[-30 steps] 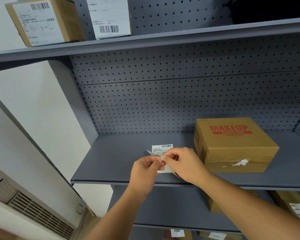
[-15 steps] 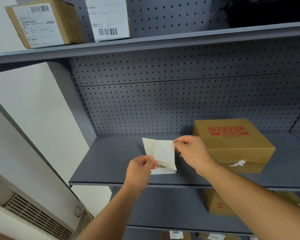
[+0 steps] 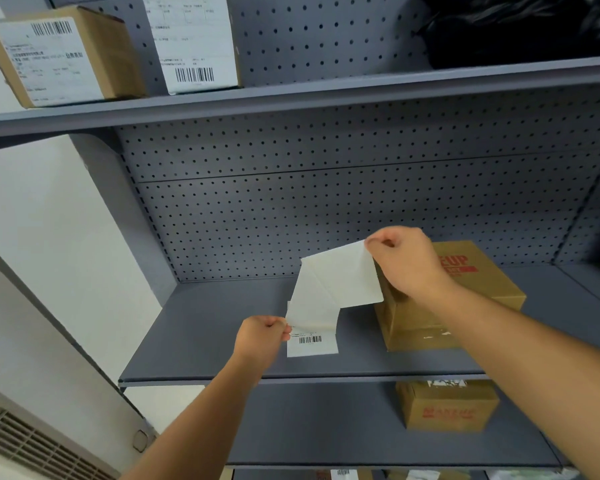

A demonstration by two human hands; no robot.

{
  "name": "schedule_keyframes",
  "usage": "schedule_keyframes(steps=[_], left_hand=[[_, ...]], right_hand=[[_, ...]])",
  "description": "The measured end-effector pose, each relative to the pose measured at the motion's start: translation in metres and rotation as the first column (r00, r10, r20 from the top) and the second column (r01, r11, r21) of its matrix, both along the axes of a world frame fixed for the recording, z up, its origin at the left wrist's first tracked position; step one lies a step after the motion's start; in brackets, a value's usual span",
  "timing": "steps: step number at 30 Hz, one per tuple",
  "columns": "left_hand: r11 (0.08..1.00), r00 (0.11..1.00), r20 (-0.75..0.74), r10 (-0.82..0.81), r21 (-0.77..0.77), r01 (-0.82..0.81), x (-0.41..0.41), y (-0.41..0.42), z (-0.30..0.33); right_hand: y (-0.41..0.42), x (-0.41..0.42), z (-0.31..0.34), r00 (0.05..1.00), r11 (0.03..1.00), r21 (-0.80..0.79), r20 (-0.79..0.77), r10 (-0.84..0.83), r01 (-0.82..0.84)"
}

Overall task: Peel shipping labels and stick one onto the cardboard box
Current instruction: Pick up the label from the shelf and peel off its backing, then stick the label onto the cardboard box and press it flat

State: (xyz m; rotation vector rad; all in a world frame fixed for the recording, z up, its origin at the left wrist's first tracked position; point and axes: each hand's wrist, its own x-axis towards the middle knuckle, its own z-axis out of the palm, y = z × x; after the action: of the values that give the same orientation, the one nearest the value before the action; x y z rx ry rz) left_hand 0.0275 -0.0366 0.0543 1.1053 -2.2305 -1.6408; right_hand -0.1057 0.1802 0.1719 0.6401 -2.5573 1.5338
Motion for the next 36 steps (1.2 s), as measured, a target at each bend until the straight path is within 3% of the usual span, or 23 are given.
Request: schedule_keyframes(steps=[7,12,21,27,30,33,36], left_hand=[[0.994,0.993,0.105,-0.055,-0.091,0.065,-0.011,-0.016,-0.006],[0.929,0.956,0.284,-0.067,-0.332,0.164,-0.015,-0.019,-0.008],[0.898,0.938,0.340,-0.069,-0.388,0.207,-0.030,-0.003,-0.004],[0.822,0.924,0.369,-0.097,-0.494,0.283,-0.034,-0.003,-0.005],[0.816,0.940,0.330,-0.089,-0.517,0.259,-0.037,-0.002,-0.002],[0.853,0.981,0.160,-0.112,-0.491,0.178,-0.043,0.009,0.014],[0.961,0.978,-0.134,-0.157,-0.251,0.120,-0.048,0.036,0.051]], right_hand=[[0.015,-0.013,0.029,0.997,0.999,0.003,-0.059,-0.050,0.050],[0.024,-0.020,0.044,0.982,0.990,-0.078,-0.143,-0.126,0.115],[0.030,-0.014,0.045,0.980,0.989,-0.114,-0.164,-0.114,0.096],[0.031,-0.009,0.040,0.981,0.993,-0.098,-0.176,-0.087,0.070],[0.031,-0.006,0.040,0.979,0.994,-0.087,-0.186,-0.079,0.064],[0.034,-0.002,0.040,0.980,0.994,-0.099,-0.188,-0.066,0.048],[0.038,0.001,0.040,0.976,0.994,-0.105,-0.212,-0.055,0.033]])
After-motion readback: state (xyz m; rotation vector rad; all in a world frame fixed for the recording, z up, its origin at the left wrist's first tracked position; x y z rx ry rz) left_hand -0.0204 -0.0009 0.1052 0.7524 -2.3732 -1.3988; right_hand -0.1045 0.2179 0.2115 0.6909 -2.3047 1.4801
